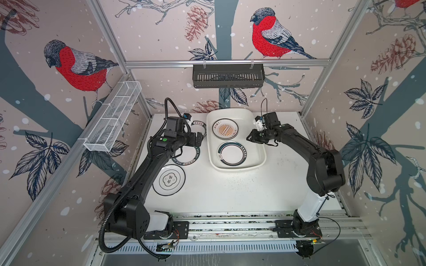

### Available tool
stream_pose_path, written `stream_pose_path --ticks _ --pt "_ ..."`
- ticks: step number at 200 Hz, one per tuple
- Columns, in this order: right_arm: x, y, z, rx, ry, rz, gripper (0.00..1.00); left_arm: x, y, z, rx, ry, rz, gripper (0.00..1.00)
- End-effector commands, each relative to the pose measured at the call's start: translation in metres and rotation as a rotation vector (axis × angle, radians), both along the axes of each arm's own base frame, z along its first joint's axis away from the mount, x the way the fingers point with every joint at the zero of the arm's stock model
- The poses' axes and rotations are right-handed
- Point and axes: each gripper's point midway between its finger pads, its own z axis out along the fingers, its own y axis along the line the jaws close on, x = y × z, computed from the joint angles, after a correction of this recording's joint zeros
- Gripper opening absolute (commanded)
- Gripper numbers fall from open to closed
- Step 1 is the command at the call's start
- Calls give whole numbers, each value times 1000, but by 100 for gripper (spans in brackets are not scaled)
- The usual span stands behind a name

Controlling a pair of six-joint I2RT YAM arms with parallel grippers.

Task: Place the plates into the plastic bin on the countertop
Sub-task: 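Open the right gripper and raise it off the placed plate, then move the left gripper down toward the green-rimmed plates while the right gripper hovers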

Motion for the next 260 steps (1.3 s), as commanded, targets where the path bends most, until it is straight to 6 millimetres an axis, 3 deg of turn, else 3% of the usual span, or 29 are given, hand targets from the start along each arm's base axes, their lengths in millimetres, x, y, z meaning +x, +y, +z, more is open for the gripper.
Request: stream_pose_path --ticks 1,41,74,112,180,210,260 --pt "2 -5 30 35 -93 -44 28 5 9 -7 -62 13 30 97" --pt "-21 -13 79 107 -226 -72 29 16 49 -44 -169 142 158 97" --pt "-40 -17 97 153 -274 -83 29 25 70 -67 -207 215 227 95" --pt "-52 -20 99 178 -288 -90 29 26 80 -93 -236 274 261 93" --pt "-54 -18 86 195 -265 -86 28 28 99 -122 -154 298 315 88" --pt "-55 -16 85 205 -259 -79 28 32 115 -125 -153 321 359 86" --pt "-57 -16 80 204 -255 -78 28 28 124 -144 -188 383 315 86"
